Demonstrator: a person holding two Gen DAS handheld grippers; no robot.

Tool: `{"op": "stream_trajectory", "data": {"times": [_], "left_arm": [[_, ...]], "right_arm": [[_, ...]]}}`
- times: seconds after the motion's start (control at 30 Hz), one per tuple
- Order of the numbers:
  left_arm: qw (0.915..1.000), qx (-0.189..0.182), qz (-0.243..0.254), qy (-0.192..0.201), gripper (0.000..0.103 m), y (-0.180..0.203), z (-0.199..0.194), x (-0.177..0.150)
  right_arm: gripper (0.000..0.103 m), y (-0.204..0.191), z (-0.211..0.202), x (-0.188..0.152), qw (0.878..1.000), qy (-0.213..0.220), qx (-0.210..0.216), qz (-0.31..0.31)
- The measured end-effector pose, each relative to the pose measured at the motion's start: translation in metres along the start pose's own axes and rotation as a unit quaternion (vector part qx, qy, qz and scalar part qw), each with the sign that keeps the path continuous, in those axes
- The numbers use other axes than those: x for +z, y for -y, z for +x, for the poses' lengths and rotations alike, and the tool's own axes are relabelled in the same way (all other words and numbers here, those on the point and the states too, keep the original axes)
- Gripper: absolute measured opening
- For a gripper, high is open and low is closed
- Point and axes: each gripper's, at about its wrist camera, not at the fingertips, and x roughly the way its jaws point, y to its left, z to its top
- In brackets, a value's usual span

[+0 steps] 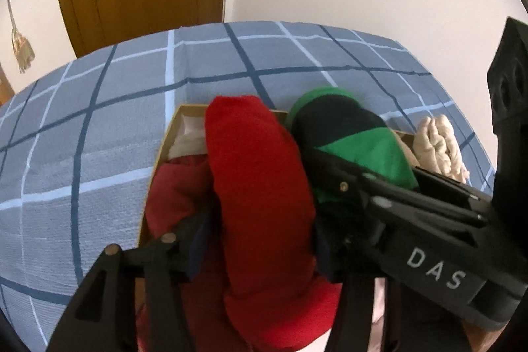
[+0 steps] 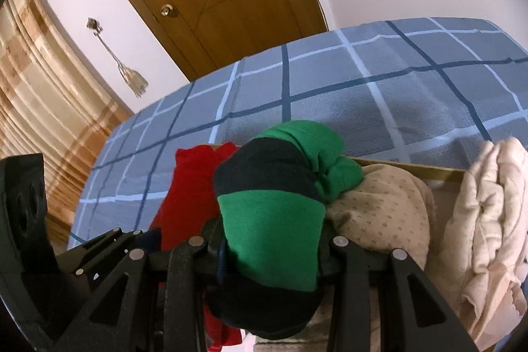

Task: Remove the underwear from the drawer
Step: 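Lower both held socks over the tray beside the other garments, then open both tools to release the red and green-black socks in the tray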

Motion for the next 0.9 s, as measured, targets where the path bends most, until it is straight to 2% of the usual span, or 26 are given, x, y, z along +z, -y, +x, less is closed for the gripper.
{"op": "stream_trajectory", "data": {"times": [0.2,0.27,0.33,0.43,0.57,0.7,0.83,0.9], "left_arm": [[0.9999,0.016,0.004,-0.004,0.058,0.004,0.0,0.0],[0.9998,0.017,-0.002,-0.003,0.061,0.004,-0.004,-0.001],[0.9998,0.013,-0.012,0.006,0.065,0.003,-0.013,-0.003],[0.999,0.015,-0.03,0.028,0.074,-0.002,-0.032,-0.007],[0.9968,0.025,-0.041,0.064,0.085,-0.004,-0.058,-0.015],[0.9951,0.054,-0.028,0.078,0.086,0.002,-0.075,-0.032],[0.9924,0.078,-0.032,0.09,0.093,0.007,-0.088,-0.048],[0.991,0.086,-0.032,0.097,0.093,0.007,-0.096,-0.059]], "right_arm": [[0.041,-0.006,0.001,-0.003,1.0,0.005,-0.017,-0.024],[0.042,-0.004,-0.003,-0.003,1.0,0.009,-0.011,-0.024],[0.043,-0.002,-0.011,-0.004,1.0,0.015,0.004,-0.014],[0.051,0.006,-0.034,-0.006,0.997,0.051,0.057,0.017],[0.055,0.01,-0.062,-0.013,0.992,0.089,0.086,0.03],[0.055,0.01,-0.081,-0.022,0.988,0.103,0.112,0.034],[0.055,0.008,-0.101,-0.035,0.985,0.117,0.126,0.032],[0.055,0.01,-0.116,-0.044,0.983,0.128,0.129,0.035]]}}
